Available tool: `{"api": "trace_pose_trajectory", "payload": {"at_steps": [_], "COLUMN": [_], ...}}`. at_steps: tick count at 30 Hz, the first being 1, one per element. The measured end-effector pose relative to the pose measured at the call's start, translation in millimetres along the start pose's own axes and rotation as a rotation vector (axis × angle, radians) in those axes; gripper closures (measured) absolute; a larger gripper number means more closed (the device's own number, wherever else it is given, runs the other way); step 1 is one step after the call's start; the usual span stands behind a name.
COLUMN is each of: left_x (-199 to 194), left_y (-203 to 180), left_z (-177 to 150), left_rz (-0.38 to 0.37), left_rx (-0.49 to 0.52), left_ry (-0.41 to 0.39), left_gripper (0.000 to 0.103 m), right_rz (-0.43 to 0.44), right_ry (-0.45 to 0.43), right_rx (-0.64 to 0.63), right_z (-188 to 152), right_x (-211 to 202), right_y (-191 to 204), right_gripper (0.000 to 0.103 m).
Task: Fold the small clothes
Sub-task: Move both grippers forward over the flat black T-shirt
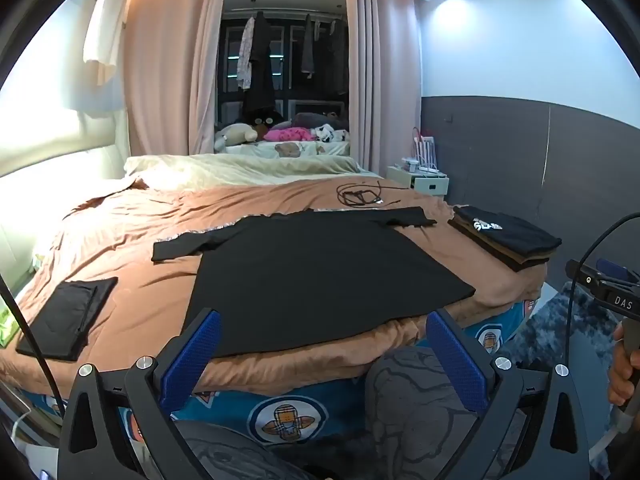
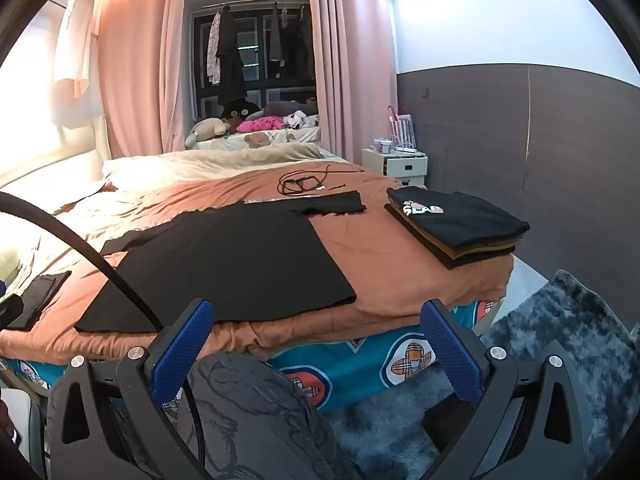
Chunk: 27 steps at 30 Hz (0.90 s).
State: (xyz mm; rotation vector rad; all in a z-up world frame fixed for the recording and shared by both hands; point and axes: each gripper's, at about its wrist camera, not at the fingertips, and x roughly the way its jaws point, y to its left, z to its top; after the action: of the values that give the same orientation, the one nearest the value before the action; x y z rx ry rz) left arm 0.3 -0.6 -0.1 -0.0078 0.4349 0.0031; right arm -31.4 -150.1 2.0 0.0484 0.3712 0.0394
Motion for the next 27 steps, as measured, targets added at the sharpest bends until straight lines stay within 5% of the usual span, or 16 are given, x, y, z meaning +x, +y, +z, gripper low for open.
{"api": "trace_pose_trajectory", "payload": {"at_steps": [27], "left_x": [-8.1], "left_y": [-6.0], "left_z": [-1.3], "left_rz": [-0.029], "left_rx": [-0.009], "left_ry": [-0.016], "left_gripper": [0.0], "right_rz": [-0.024], "right_ry": [-0.029], "right_rx": [-0.016], "right_z": [0.3], "right_x": [-5.7], "right_y": [-0.4], "right_gripper": [0.0]}}
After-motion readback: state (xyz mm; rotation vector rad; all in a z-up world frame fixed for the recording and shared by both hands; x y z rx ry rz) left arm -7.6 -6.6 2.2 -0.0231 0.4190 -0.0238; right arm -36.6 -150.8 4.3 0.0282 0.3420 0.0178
